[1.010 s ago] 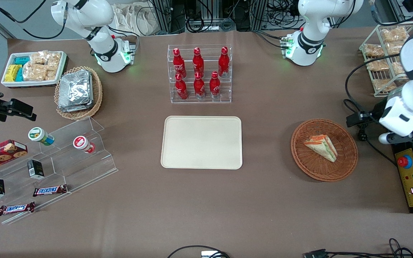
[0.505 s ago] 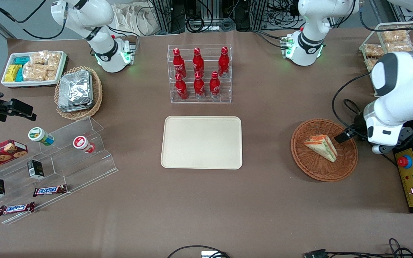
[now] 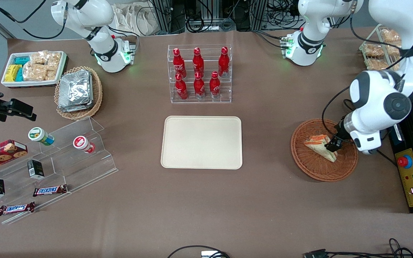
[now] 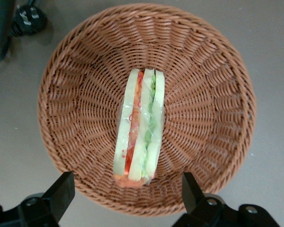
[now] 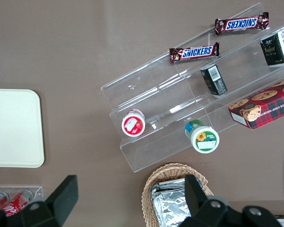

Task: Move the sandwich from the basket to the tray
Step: 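Close the left gripper on the triangular sandwich and lift it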

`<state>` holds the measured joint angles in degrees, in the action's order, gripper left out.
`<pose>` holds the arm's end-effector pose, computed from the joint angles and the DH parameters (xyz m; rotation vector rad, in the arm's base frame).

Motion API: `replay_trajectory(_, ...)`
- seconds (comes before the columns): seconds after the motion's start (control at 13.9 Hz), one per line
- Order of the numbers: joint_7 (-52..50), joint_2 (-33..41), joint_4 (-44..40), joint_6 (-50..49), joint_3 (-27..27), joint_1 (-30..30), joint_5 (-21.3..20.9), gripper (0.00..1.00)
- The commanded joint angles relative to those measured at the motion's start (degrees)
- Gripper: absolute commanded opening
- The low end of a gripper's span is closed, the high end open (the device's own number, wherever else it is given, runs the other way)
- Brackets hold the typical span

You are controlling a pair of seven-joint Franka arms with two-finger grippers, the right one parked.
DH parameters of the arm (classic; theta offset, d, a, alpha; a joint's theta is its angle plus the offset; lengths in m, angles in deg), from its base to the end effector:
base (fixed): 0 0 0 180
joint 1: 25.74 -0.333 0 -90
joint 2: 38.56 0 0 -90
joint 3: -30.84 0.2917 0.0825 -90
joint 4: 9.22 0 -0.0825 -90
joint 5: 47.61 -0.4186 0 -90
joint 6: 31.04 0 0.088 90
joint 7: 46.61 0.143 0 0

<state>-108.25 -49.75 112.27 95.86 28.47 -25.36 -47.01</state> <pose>0.5737 -0.0286 0.2290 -2.6925 -1.5326 0.1455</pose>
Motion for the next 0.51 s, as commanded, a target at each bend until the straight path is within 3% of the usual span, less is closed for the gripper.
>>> replay_trajectory(0.0, -4.09, -0.76, 4.00, 6.32, 0.00, -0.12, 0.37, 1.00)
replay_trajectory(0.43, -7.70, -5.76, 4.72, 12.74, 0.00, 0.14, 0.37, 1.00)
